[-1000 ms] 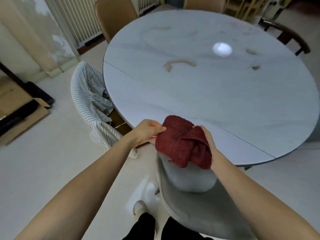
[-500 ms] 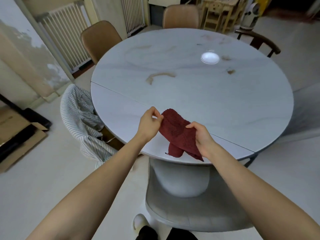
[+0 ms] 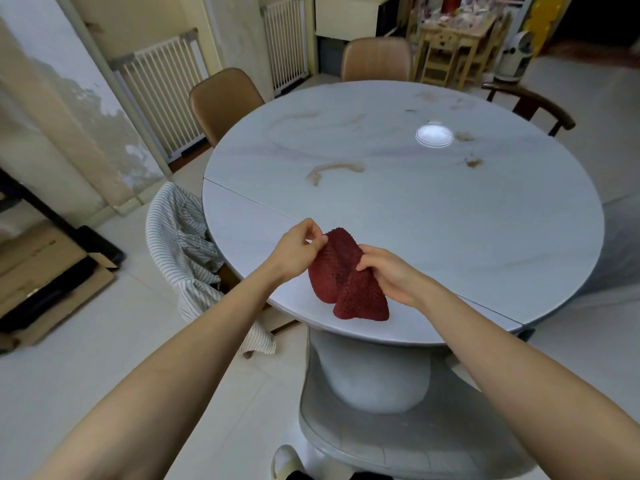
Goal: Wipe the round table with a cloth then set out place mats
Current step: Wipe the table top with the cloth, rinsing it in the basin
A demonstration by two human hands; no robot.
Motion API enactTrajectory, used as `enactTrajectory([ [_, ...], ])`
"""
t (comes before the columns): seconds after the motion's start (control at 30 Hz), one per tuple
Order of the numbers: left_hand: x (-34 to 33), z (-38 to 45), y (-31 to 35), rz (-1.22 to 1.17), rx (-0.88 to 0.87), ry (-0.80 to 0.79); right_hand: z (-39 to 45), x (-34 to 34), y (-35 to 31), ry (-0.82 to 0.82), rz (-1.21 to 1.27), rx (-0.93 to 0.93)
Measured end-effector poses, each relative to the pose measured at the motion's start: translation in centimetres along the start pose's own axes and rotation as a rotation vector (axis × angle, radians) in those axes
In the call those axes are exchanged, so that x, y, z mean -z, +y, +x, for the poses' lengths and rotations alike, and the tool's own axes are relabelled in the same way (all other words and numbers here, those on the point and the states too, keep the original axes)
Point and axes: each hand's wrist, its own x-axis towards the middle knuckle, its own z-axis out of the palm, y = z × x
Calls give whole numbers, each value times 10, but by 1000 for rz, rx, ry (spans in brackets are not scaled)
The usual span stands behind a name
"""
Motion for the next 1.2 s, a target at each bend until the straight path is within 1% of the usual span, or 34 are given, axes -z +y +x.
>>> enactTrajectory([
  [0.1,9,0,4,30,-21,75,6,-5,-5,59,-18,30],
  [0.17,13,2,6,12,-46,116,13,-6,-8,86,-92,37],
  [0.23,17,4,10,-41,-60,135,17,-5,-11,79,-142,42],
  [0.27,19,6,13,-70,-68,125,20,-5,-13,71,-124,33],
  [0.33,26,8,21,-90,-103,73,28,1,-14,57,-94,25],
  [0.4,35,8,29,-100,-132,-4,36,6,-18,31,-130,27],
  [0.43,40,7,31,-111,-135,-44,39,6,-21,0,-185,29],
  [0.53,52,6,35,-150,-139,-163,46,-2,-29,-136,-457,54],
  [0.6,56,6,33,-148,-130,-211,49,-10,-32,-182,-549,60],
  [0.67,57,6,27,-100,-110,-216,54,-15,-32,-124,-697,73],
  [0.77,63,6,8,-11,-103,-228,64,-7,-27,50,-1051,143],
  [0.8,65,4,2,21,-120,-263,65,-5,-27,93,-1112,147],
  [0.87,70,2,-10,138,-162,-355,66,-7,-29,104,-1166,152],
  [0.93,70,3,-17,325,-168,-400,69,-10,-30,119,-1177,180],
  [0.97,69,5,-18,443,-150,-367,70,-12,-31,139,-1159,199],
  [1.0,67,6,-21,544,-108,-290,71,-15,-31,168,-1119,202],
  [1.03,66,8,-23,590,-48,-187,71,-18,-30,189,-1070,212],
  [1.07,64,11,-26,565,21,-95,72,-22,-29,205,-1019,214],
  [1.13,61,16,-29,377,164,11,73,-34,-29,213,-916,235],
  [1.2,58,19,-25,93,305,34,71,-50,-31,188,-815,240],
])
